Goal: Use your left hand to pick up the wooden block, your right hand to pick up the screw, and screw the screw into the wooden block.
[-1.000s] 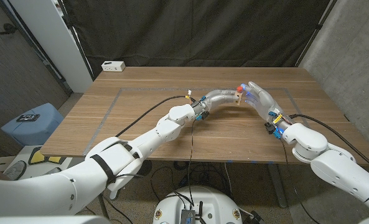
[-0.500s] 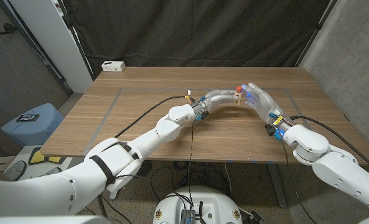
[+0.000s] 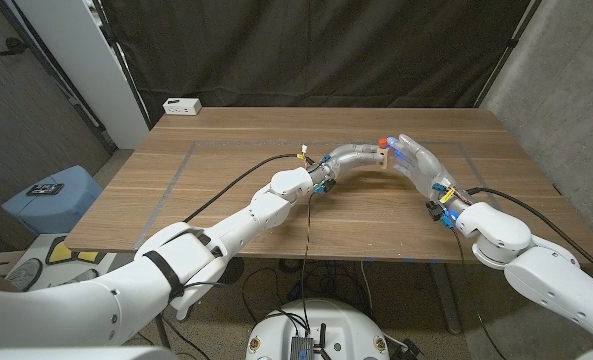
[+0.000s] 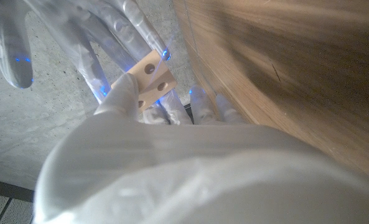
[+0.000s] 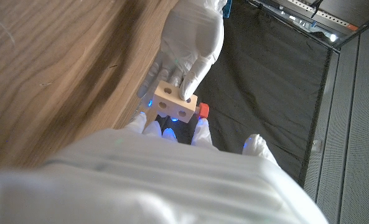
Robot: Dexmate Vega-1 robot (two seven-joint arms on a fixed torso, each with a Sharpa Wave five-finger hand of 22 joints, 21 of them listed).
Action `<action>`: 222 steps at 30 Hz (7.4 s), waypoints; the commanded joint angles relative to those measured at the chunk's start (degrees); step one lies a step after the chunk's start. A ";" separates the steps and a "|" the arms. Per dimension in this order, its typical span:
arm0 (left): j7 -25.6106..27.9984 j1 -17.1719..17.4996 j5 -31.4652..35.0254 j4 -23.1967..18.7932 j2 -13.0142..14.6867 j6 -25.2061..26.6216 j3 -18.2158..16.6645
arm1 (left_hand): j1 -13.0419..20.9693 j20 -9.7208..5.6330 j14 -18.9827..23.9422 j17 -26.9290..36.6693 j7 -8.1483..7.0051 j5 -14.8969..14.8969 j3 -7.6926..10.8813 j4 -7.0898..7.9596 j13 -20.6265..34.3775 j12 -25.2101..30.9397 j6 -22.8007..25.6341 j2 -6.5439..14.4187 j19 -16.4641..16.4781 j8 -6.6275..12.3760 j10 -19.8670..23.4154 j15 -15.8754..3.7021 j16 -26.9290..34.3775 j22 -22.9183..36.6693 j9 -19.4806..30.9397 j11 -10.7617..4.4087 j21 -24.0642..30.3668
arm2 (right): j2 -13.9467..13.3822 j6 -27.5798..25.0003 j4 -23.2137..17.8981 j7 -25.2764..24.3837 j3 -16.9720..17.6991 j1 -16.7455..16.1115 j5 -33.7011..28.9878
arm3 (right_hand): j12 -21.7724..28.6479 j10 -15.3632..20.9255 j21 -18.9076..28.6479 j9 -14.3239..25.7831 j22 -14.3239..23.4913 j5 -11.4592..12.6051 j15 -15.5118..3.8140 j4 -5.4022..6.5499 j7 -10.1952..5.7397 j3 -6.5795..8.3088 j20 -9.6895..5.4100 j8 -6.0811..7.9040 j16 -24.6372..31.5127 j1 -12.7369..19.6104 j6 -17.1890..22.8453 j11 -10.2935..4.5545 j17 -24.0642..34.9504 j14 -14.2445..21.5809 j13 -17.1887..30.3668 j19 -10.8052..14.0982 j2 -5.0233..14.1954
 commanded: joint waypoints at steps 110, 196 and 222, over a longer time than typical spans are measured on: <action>0.84 1.18 0.41 -3.86 1.52 1.16 0.49 | -0.24 0.15 0.53 0.14 1.03 0.27 0.23 0.30 0.09 0.47 1.74 0.40 0.22 0.43 0.28 -1.29 0.37 0.34 0.33 0.22 0.42 | 0.02 0.52 5.10 5.47 -2.01 5.82 0.66 | -0.31 -7.81 -0.30 0.10 0.17 0.13 0.45 1.37 0.60 -0.18 0.56 -0.50 0.21 -2.02 -4.57 0.11 0.45 -9.42 0.18 -1.77 -0.18; 1.50 2.82 0.18 -7.34 2.87 2.02 0.71 | -0.44 0.18 0.60 0.12 1.25 0.28 0.38 0.33 0.14 0.49 1.68 0.48 0.34 0.39 0.14 -1.13 0.33 0.35 0.33 0.27 0.48 | -2.32 -1.73 -1.74 3.34 4.58 -3.46 0.39 | 0.41 -6.17 0.19 0.15 0.16 0.45 0.59 2.07 0.82 0.05 0.43 1.02 0.52 -1.84 -0.25 0.22 0.25 -8.65 0.18 -1.19 -0.37; 0.01 0.97 -0.14 -2.91 1.26 0.58 0.45 | -0.50 0.21 0.57 0.18 1.19 0.27 0.39 0.35 0.15 0.49 1.60 0.53 0.39 0.36 0.06 -1.17 0.35 0.36 0.34 0.29 0.50 | -1.30 -4.04 -2.70 2.20 5.08 -3.21 0.51 | 0.93 -3.53 0.34 0.16 0.15 0.52 0.42 2.24 3.19 0.44 0.12 2.70 0.70 -1.45 8.34 -0.13 0.03 -7.70 0.17 -0.52 -0.39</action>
